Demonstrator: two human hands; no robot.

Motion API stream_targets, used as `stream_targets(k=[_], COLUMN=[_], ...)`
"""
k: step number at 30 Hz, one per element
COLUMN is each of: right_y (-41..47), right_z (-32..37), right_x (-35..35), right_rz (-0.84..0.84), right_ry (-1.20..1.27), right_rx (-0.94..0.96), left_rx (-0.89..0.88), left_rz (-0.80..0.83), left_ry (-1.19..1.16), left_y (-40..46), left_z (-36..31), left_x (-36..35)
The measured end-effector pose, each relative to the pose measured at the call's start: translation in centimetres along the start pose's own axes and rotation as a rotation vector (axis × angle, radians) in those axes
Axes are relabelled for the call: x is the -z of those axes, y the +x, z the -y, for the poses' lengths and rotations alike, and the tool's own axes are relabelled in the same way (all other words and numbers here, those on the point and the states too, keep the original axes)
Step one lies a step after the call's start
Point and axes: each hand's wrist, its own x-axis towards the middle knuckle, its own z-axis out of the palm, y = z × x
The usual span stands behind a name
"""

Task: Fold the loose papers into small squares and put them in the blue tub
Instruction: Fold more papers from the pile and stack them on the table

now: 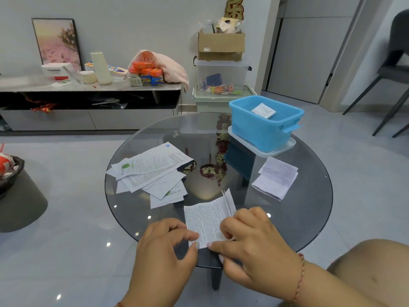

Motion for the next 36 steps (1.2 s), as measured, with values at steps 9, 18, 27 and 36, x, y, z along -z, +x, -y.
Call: stream_targets(k=[9,18,27,36], right_y=[-2.2,-2.8,-2.0,-2.9], right_z=[-2.4,-4.9,-3.6,-2.4], right_x=[1.3,2.7,1.5,1.3], right_rz=[0.014,-0.134,0.388,0.224], right_ry=[-0.028,0.140,0.154,0.088], right_rx=[-0.152,-0.313,-0.063,-0.015], left_rx=[0.024,-0.086,-0.493,-0.669], left_rz=[0.052,0.052,0.161,0.129], left_ry=[-0.002,-0.025,0.093,0.153], left_y=[0.0,0.7,2.3,-0.2], left_z=[-0.4,0.3,-0.3,0.9], left_x=[0.4,0.2,1.0,-0.1])
